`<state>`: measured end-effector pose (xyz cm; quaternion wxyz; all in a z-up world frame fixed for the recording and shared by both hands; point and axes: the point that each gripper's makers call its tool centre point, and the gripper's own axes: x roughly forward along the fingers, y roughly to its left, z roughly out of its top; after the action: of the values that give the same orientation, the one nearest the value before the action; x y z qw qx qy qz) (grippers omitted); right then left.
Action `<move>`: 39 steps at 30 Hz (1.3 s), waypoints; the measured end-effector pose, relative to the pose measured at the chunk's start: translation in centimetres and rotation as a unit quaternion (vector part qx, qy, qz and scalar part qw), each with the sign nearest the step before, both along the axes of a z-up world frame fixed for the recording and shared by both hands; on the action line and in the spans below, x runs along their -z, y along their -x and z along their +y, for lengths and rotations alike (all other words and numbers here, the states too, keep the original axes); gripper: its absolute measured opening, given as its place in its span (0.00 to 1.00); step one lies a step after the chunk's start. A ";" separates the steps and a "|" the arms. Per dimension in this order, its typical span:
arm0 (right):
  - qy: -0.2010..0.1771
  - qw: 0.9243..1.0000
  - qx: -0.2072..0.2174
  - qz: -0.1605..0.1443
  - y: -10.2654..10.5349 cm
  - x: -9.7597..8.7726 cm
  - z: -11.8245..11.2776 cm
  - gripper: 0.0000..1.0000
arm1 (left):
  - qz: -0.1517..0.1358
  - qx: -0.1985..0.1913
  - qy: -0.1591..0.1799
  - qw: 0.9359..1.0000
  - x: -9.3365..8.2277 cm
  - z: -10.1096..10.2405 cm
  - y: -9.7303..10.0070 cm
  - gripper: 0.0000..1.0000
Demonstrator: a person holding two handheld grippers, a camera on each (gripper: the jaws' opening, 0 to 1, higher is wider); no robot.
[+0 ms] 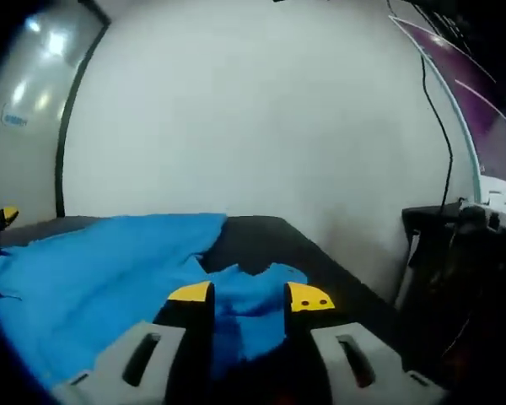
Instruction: Spread out the cloth and fold it
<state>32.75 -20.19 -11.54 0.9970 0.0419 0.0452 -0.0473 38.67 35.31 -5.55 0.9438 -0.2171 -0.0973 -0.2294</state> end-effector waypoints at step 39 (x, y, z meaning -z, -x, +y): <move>-0.024 0.995 0.091 0.038 -2.7 0.8 -6.8 0.03 | -0.006 -0.016 -0.021 1.000 0.2 0.2 0.2 0.17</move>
<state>35.41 -26.95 -12.34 0.9848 0.0677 0.0803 -0.1384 38.43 35.48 -5.79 0.9512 -0.1943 -0.1013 -0.2174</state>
